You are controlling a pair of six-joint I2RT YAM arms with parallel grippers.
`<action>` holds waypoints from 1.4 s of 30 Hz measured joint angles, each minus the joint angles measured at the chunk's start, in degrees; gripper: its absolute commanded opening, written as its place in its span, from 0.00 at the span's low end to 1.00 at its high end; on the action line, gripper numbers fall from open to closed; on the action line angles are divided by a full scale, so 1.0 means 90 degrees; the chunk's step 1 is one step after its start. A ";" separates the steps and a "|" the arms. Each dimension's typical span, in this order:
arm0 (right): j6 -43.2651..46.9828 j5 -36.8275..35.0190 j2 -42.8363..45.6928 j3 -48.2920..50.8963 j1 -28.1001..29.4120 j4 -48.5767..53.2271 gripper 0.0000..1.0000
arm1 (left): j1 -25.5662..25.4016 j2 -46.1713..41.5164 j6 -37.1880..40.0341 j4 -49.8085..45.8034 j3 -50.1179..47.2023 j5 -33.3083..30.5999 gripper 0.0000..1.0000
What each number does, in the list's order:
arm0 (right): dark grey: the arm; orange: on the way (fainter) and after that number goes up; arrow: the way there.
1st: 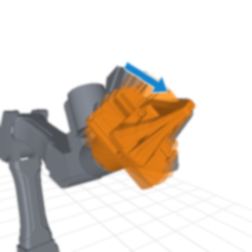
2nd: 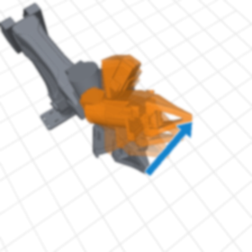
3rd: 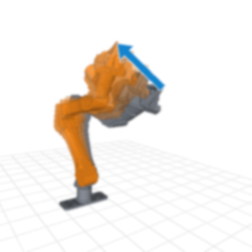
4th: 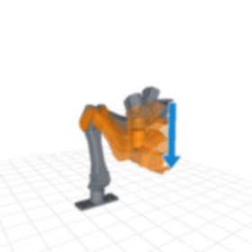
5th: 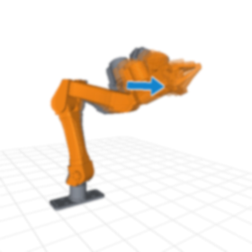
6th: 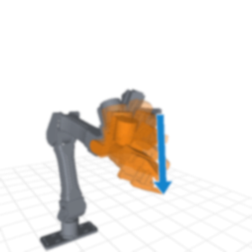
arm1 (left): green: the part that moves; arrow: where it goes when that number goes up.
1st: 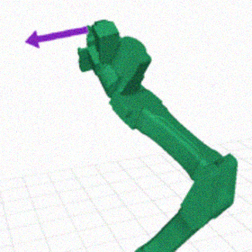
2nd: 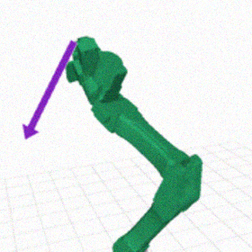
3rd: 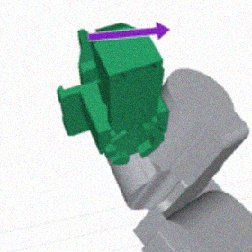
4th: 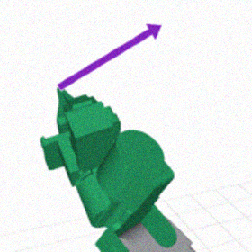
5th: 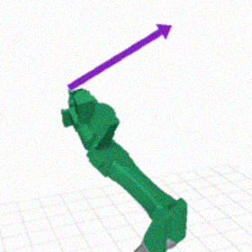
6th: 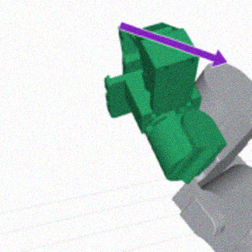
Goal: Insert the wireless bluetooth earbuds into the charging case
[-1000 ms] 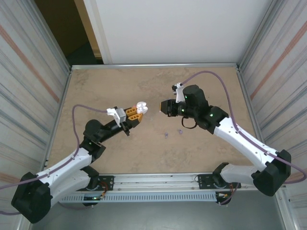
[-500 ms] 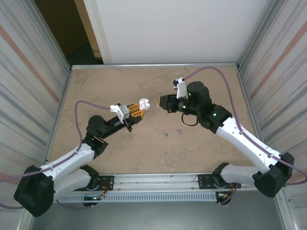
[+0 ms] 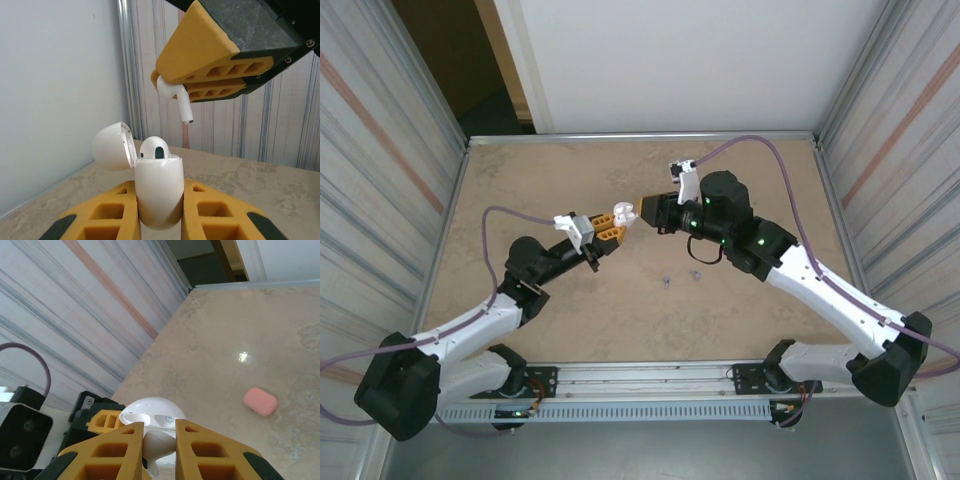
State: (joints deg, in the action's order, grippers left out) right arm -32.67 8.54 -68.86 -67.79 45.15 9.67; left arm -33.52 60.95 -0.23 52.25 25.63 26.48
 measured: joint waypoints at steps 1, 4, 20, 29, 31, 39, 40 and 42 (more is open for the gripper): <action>0.0002 -0.0024 -0.0029 0.0000 0.0007 -0.0024 0.18 | 0.0000 0.0005 0.0000 0.0022 0.0000 0.0000 0.00; 0.0017 -0.0136 -0.0141 -0.0022 0.0029 -0.0078 0.18 | 0.0000 0.0015 -0.0019 0.0080 0.0000 0.0000 0.00; 0.0017 -0.0143 -0.0338 -0.0080 0.0117 -0.0216 0.18 | 0.0000 0.0017 -0.0141 0.0151 0.0000 -0.0007 0.00; 0.0017 -0.0136 -0.0376 -0.0095 0.0197 -0.0219 0.18 | 0.0000 0.0019 -0.0141 0.0185 0.0000 -0.0022 0.00; 0.0017 -0.0134 -0.0379 -0.0095 0.0197 -0.0219 0.18 | 0.0000 0.0019 -0.0141 0.0185 0.0000 -0.0022 0.00; 0.0010 -0.0114 -0.0379 -0.0095 0.0197 -0.0221 0.18 | 0.0000 0.0019 -0.0141 0.0185 0.0000 -0.0024 0.00; 0.0005 -0.0114 -0.0379 -0.0095 0.0197 -0.0221 0.19 | 0.0000 0.0019 -0.0141 0.0185 0.0000 -0.0024 0.00; -0.0019 -0.0114 -0.0376 -0.0095 0.0197 -0.0221 0.19 | 0.0000 0.0019 -0.0141 0.0187 0.0000 -0.0024 0.00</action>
State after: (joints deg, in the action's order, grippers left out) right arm -32.84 7.51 -72.25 -68.64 46.92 7.68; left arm -33.52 61.12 -1.50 53.93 25.63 26.26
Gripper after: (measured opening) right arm 0.188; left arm 0.194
